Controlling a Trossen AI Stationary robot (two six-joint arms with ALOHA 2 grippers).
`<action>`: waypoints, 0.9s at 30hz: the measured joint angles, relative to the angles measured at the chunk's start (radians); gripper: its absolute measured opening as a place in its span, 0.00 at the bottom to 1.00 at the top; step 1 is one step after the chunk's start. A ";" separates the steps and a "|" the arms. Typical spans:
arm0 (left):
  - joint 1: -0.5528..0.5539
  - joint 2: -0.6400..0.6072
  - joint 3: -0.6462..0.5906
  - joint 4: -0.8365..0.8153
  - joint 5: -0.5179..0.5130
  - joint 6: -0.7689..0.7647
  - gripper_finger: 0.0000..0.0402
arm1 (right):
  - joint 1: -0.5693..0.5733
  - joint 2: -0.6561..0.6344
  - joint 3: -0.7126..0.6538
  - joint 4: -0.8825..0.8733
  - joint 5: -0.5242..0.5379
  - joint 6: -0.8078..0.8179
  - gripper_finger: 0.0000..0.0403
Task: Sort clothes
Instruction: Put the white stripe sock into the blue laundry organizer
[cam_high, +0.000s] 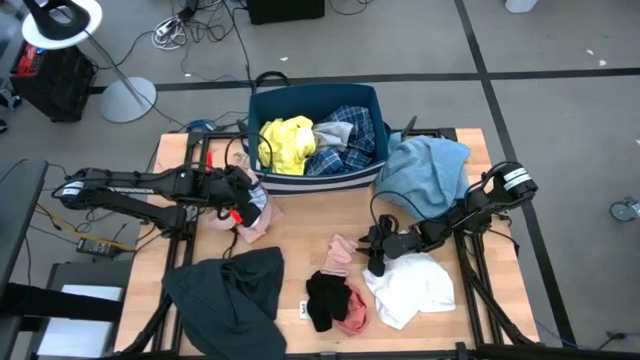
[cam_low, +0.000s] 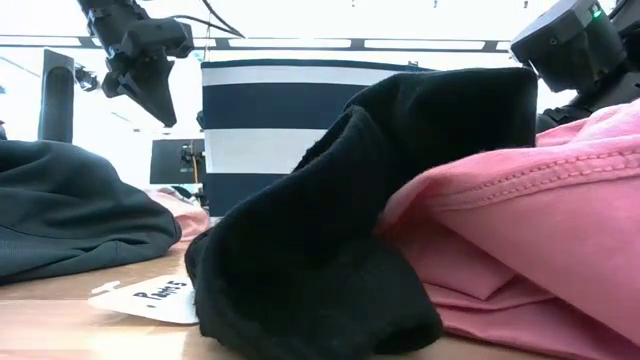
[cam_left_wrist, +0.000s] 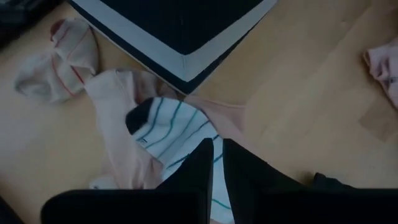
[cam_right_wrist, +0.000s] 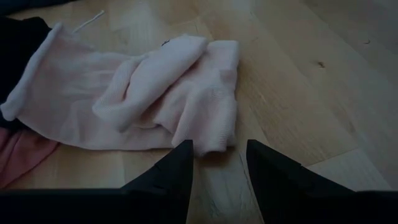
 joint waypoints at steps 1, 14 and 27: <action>0.000 0.003 0.000 0.000 0.015 -0.006 0.10 | 0.000 0.000 0.000 0.000 0.000 0.000 0.37; 0.000 0.099 -0.001 0.005 0.043 -0.077 0.25 | 0.000 0.000 0.000 -0.003 -0.001 -0.002 0.37; 0.000 0.349 -0.001 0.049 0.060 -0.081 0.30 | 0.000 -0.001 0.000 -0.003 -0.002 -0.002 0.37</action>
